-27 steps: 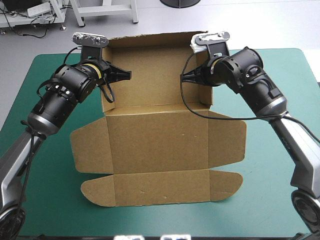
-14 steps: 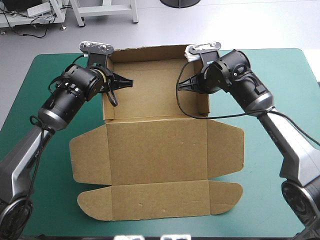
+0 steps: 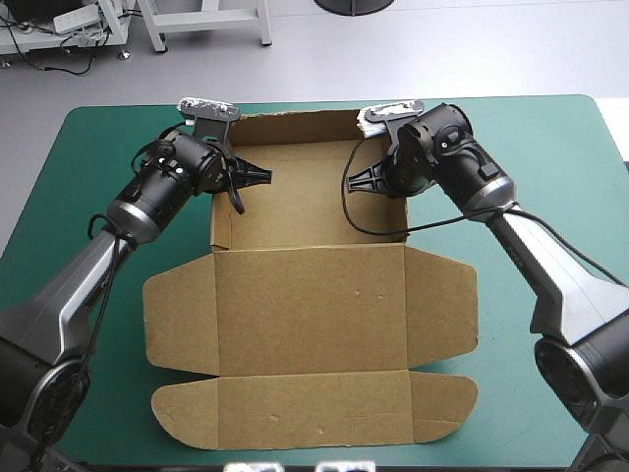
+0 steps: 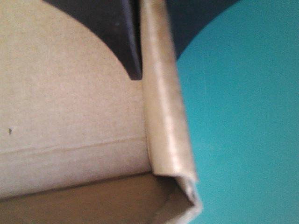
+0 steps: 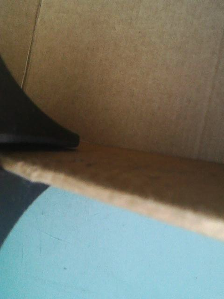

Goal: Fold the box

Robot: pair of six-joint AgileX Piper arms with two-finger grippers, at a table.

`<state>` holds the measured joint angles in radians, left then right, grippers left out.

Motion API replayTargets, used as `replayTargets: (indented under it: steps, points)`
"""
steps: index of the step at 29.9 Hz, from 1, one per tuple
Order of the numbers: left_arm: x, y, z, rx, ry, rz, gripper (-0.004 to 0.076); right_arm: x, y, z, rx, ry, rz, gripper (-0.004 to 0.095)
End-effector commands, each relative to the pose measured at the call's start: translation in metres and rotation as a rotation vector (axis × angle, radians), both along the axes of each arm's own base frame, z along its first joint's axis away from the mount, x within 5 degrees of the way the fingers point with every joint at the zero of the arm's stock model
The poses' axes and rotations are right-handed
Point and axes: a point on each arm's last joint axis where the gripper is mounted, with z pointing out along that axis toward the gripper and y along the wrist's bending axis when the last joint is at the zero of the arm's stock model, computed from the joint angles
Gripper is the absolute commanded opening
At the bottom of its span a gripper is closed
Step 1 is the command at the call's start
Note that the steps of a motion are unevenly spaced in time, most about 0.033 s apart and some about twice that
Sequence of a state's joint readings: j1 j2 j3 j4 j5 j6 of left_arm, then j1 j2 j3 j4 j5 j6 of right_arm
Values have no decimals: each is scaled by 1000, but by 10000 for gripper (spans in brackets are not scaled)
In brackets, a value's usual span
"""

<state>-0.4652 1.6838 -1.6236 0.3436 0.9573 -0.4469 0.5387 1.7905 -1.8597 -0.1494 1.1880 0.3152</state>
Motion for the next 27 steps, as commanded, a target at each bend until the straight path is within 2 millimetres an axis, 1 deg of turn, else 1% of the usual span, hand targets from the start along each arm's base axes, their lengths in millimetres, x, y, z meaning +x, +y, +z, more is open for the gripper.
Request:
replayTargets:
  steps: [1, 4, 8, 12, 17, 20, 25, 27]
  points:
    - [4, 2, 10, 55, -58, -47, -6, -5, -3, 22, 16, -87, 45, -6]
    - [13, 5, -4, 8, 14, -54, -6, 0, 0, 12, -2, -54, 46, -6]
    - [25, 18, -22, -39, 103, -48, -6, 8, 2, -3, -15, -11, 46, -6]
    - [31, 28, -30, -17, 138, -41, -6, 21, 1, -20, 27, 57, 56, -6]
    - [37, 25, -46, 1, 186, -43, -6, 33, -9, -32, 31, 89, 24, -6]
    - [43, 22, -63, 8, 237, -42, -6, 38, -13, -40, 25, 112, 15, -6]
    - [50, 20, -90, 37, 328, -37, -6, 48, -11, -61, 11, 169, 23, -6]
    - [51, 19, -96, 38, 353, -40, -6, 51, -9, -69, 2, 184, 27, -6]
